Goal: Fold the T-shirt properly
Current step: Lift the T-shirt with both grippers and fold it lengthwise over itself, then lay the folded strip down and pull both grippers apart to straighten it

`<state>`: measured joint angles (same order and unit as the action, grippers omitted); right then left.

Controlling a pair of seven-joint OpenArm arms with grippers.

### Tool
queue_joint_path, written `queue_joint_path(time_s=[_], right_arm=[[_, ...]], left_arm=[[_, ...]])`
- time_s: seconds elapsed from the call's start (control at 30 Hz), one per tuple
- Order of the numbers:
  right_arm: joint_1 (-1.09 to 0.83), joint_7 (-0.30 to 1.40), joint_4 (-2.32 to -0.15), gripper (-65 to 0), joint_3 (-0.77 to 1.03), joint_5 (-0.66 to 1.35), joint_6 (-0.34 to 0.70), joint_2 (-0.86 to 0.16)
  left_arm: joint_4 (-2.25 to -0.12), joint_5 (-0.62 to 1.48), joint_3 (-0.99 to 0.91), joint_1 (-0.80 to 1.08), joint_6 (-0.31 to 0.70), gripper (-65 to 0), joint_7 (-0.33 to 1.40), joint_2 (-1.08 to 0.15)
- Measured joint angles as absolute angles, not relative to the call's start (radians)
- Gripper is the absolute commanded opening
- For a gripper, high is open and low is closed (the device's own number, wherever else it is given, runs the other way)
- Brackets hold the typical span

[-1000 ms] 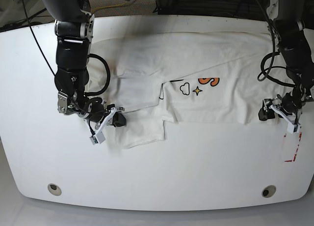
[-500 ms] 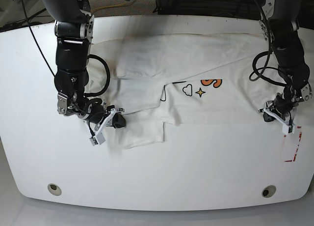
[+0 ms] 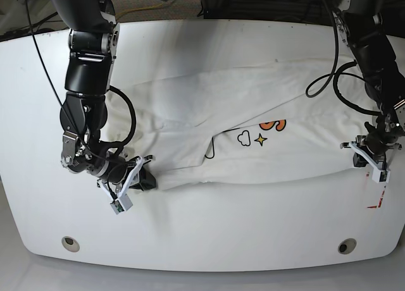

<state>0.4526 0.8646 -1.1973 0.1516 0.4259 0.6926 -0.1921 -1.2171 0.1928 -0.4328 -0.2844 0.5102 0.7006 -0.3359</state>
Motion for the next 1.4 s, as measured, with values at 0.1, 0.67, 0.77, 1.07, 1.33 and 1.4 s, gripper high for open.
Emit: queue_joint_path(time_s=[0.1,0.67,0.77,1.07,1.33,1.4], right_arm=[[0.441,0.904,-1.242,-65.0,0.15,0.423,0.693,-0.203],[0.155,0.969,-1.508,-59.3,0.15,0.431,0.7,-0.241],[0.111,0.97,-1.509,-54.4,0.151,0.429,0.7,-0.242],[0.03,0.979,-1.583,-24.7,0.22,0.431,0.698,-0.224],[0.076,1.106,-1.713,-19.0,0.354,0.422,0.693,-0.172],[0.119,1.111,-1.686,-19.0,0.352,0.427,0.693,-0.165]], left_arm=[[-1.296,0.195,-0.477,-0.249,0.51,-65.0,0.736,-0.321],[-1.657,0.194,-0.577,0.065,0.645,-65.0,1.004,-0.269],[-1.684,0.196,-0.579,0.115,0.655,-64.3,1.006,-0.27],[-1.683,0.186,-0.566,0.216,0.698,-12.9,1.007,-0.274],[-1.746,0.192,-0.565,0.252,0.698,-14.4,1.016,-0.303],[-1.808,0.193,-0.583,0.255,0.698,-14.4,1.019,-0.302]])
